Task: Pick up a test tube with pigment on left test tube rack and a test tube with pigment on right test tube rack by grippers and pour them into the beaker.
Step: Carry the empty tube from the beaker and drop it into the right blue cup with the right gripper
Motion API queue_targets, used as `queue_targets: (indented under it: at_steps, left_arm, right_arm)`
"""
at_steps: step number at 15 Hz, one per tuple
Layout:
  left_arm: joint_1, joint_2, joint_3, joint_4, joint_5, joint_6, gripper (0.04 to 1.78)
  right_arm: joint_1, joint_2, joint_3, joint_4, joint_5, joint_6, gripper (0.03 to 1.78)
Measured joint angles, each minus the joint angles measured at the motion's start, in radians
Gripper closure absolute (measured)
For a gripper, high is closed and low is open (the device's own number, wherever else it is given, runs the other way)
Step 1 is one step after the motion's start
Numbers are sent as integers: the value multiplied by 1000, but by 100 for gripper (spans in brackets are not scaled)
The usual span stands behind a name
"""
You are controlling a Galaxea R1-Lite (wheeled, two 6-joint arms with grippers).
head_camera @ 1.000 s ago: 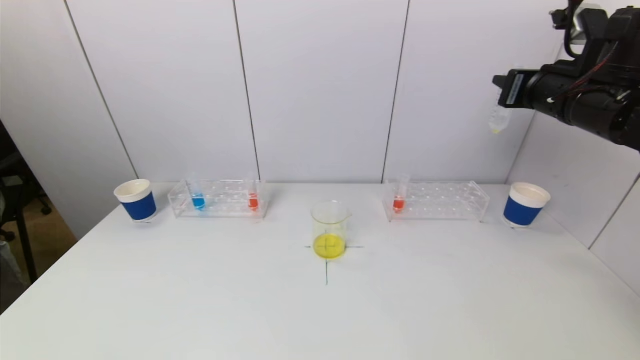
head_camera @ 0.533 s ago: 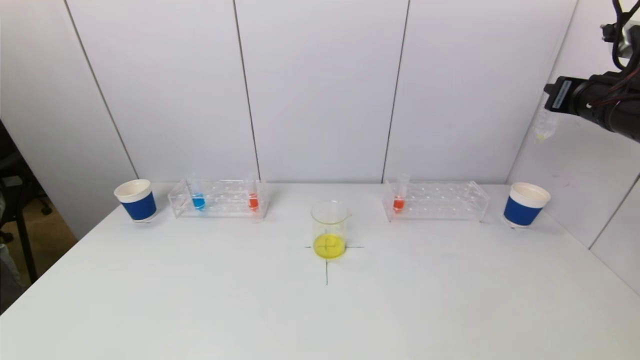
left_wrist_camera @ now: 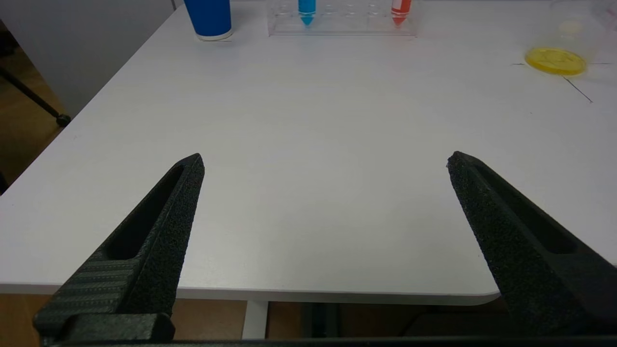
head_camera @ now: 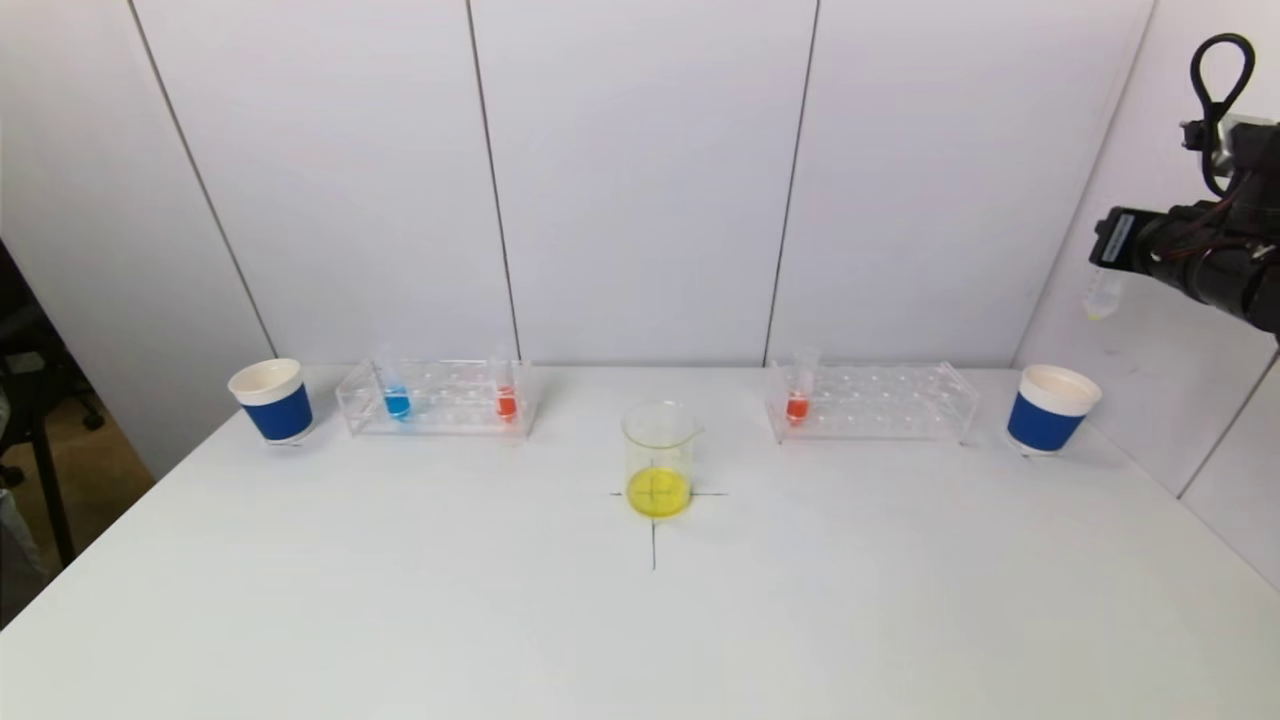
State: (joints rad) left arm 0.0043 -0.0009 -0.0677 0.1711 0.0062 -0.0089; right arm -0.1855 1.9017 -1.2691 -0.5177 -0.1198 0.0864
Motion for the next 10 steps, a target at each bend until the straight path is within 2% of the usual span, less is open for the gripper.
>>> queue_targets:
  at_steps: [2,6,10]
  left_arm:
    - [0,0,0,0,0,0,6]
    - [0,0,0,0,0,0,6]
    - [0,0,0,0,-1,0,6]
  right_arm:
    - [-21,48,0,-66,0,-3,133]
    - [-48,136,0,-99,2,-4,133]
    - [-55,214,0,-198,9,-5,133]
